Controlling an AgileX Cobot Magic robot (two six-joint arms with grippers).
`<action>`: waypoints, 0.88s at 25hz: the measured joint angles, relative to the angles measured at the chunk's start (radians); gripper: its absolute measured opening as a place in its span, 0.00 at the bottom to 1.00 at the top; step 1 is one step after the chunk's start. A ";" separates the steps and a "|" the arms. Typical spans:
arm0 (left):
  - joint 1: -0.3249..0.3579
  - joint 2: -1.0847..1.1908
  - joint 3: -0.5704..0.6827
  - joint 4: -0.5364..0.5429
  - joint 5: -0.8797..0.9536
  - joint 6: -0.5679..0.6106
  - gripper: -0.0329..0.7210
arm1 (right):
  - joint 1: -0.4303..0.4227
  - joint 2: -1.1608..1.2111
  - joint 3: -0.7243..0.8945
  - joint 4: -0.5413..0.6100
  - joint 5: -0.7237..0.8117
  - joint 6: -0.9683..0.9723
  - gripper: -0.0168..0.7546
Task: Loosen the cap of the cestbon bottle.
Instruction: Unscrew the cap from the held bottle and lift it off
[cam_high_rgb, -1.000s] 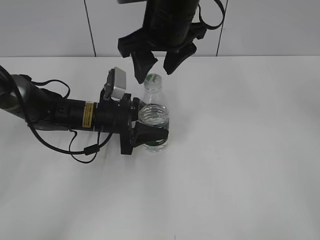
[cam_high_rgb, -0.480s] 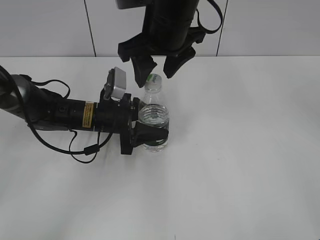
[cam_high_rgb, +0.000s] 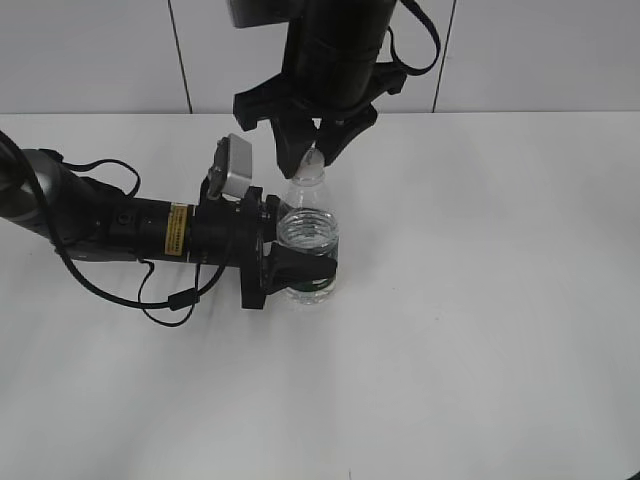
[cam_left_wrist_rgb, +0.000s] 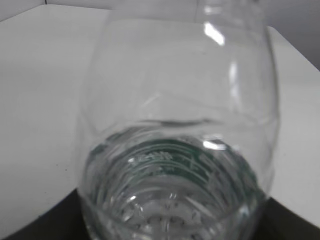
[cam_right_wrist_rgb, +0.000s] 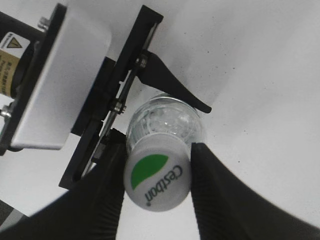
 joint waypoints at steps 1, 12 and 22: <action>0.000 0.000 0.000 -0.001 0.000 0.000 0.58 | 0.001 0.000 0.000 0.003 0.000 0.000 0.42; 0.000 0.000 0.000 0.001 0.000 0.001 0.58 | 0.003 0.000 0.000 0.007 -0.001 -0.551 0.41; 0.000 0.000 0.000 0.003 0.000 0.002 0.58 | 0.003 0.000 0.000 0.011 0.000 -1.177 0.41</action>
